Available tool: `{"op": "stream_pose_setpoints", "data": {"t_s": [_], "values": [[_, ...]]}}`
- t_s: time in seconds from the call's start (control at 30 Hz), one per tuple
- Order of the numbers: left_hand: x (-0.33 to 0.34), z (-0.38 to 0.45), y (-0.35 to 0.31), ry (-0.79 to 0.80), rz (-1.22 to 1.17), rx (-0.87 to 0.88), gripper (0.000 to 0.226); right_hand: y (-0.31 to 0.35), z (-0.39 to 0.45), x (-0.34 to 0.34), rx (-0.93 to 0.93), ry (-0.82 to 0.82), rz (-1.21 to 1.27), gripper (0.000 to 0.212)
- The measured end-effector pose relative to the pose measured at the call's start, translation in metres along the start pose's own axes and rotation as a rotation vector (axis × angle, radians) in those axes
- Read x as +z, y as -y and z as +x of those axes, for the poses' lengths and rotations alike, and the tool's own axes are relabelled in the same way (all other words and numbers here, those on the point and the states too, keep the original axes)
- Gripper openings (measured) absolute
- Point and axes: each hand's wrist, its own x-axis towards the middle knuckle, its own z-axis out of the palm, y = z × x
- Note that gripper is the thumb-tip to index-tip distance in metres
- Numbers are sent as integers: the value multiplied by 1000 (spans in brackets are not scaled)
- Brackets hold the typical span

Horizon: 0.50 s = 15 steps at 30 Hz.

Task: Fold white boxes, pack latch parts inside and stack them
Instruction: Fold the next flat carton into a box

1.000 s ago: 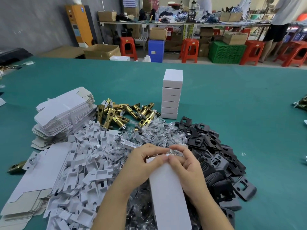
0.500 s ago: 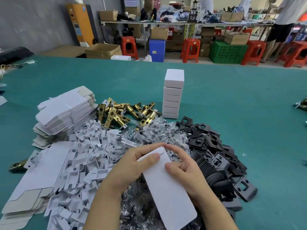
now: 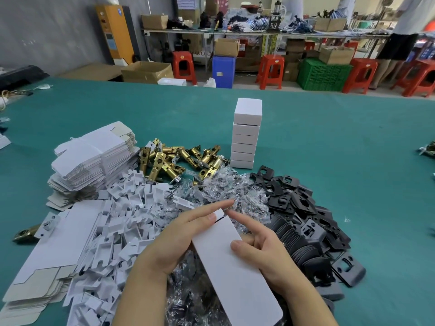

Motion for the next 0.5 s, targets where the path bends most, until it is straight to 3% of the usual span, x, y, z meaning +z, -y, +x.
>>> {"op": "stream_pose_setpoints", "data": {"t_s": [0.5], "values": [[-4, -1, 7, 15, 13, -43, 41, 1, -2, -2, -3, -10, -31, 67]]}}
